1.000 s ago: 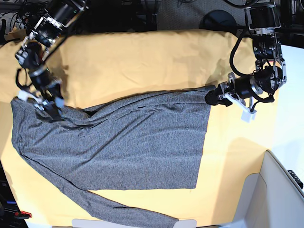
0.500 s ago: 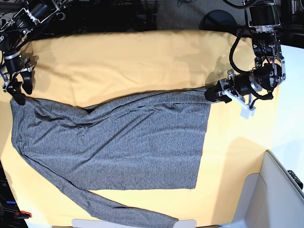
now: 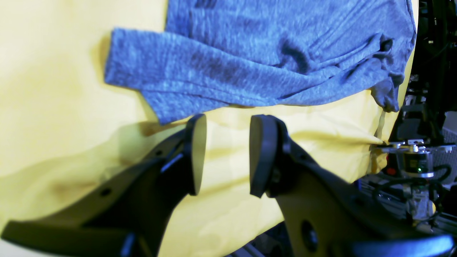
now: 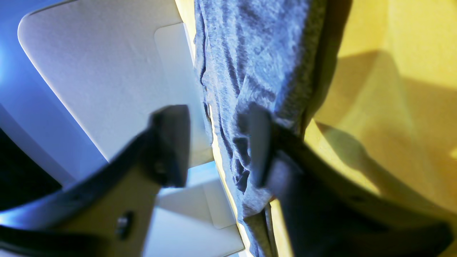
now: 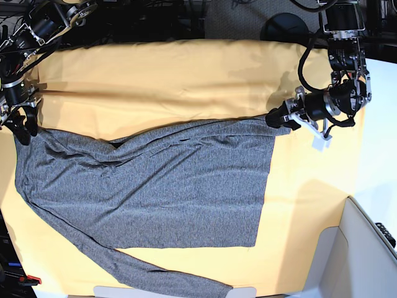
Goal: Fold the T-shirt properly
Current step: 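Move the right gripper back to the shirt shoulder corner, then lower the right gripper onto the shoulder corner while left holds hem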
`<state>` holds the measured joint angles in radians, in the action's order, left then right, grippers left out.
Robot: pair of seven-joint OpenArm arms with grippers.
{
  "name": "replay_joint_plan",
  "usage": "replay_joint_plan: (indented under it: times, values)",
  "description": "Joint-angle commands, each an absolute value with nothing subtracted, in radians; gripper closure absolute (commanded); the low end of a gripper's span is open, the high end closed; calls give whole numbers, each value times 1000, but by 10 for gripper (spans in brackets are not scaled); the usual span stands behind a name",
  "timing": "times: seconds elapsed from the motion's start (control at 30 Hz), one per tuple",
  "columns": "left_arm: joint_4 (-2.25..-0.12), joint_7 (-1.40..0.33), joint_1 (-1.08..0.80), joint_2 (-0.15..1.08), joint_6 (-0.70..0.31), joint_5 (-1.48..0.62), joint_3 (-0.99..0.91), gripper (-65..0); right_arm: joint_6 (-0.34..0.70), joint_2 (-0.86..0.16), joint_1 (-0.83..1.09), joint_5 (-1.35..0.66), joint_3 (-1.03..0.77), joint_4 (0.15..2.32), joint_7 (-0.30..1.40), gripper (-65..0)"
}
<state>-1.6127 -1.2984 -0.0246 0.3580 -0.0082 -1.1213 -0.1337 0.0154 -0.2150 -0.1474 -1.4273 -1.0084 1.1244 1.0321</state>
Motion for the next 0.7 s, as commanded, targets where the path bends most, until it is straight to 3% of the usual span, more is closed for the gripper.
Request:
replay_joint_plan:
  times: [0.0, 0.17, 0.3, 0.43, 0.67]
  values:
    - [-1629, -1310, -8, 372, -5, -1142, -139, -209, 12, -226, -136, -1351, -1013, 1147, 961, -181]
    - [-1629, -1313, -8, 372, -5, -1142, -140, -209, -133, -171, -96, -1305, -1010, 1340, 928, -217]
    - [-1629, -1313, -8, 372, -5, -1142, -139, -209, -312, -130, -67, -1280, -1006, 1466, 918, -259]
    - [-1629, -1311, -8, 372, -5, -1142, -139, -209, -478, -114, -67, -1262, -1007, 1475, 914, -268]
    - [-1629, -1313, -8, 372, -5, -1142, -139, -209, -618, -117, -64, -1262, -1006, 1474, 808, -266]
